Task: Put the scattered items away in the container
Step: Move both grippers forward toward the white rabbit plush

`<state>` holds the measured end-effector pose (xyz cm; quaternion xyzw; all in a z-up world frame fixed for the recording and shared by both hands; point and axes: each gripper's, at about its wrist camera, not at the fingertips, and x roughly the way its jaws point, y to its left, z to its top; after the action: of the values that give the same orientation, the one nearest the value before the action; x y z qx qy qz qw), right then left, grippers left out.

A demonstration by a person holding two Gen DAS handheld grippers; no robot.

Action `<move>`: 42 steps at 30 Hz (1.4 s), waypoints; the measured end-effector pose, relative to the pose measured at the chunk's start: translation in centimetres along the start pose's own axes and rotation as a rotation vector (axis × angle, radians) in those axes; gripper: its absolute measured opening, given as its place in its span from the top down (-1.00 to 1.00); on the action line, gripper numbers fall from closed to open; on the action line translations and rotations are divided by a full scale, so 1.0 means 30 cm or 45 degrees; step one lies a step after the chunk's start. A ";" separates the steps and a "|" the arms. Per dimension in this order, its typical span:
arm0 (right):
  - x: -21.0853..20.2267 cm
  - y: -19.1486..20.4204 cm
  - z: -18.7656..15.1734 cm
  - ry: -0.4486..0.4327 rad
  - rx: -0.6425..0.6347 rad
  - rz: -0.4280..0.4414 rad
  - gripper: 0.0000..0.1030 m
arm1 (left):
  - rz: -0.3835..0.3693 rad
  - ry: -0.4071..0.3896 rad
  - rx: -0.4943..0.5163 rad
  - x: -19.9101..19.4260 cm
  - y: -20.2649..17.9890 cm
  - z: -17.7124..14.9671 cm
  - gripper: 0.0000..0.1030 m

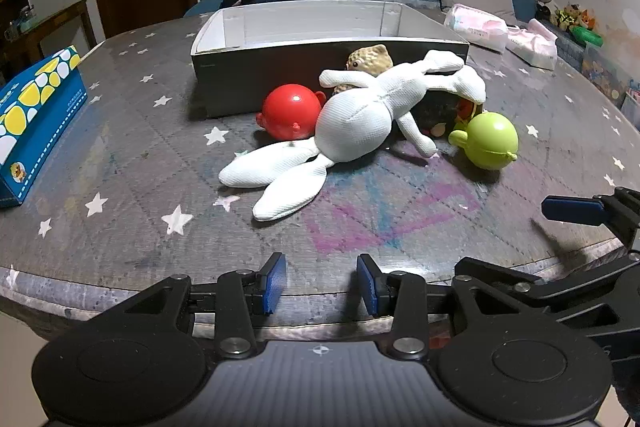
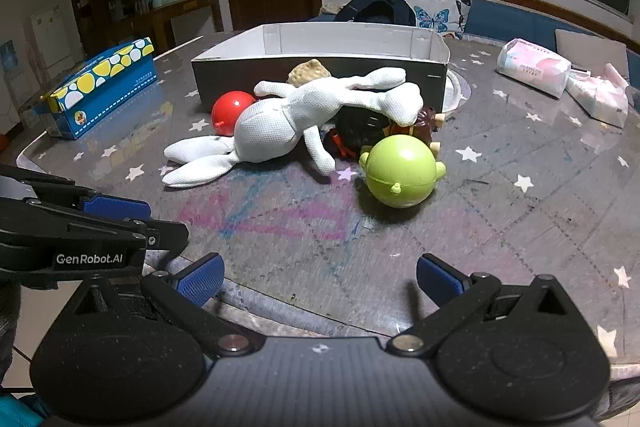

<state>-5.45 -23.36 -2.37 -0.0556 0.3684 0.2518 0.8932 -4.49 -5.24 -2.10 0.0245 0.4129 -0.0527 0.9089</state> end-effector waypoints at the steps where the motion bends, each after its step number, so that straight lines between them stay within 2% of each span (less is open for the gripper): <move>1: 0.002 0.000 -0.001 0.003 0.000 0.000 -1.00 | -0.001 0.001 0.002 0.001 -0.001 0.000 0.19; 29: 0.029 -0.014 0.017 0.031 0.016 0.007 -1.00 | -0.002 0.008 0.007 0.011 -0.004 0.006 0.19; 42: 0.051 -0.034 0.023 0.046 0.035 0.000 -1.00 | -0.011 0.024 0.023 0.037 -0.010 0.047 0.19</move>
<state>-3.61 -23.43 -3.01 -0.0479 0.3880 0.2457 0.8870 -2.74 -5.75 -2.00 0.0313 0.4210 -0.0600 0.9045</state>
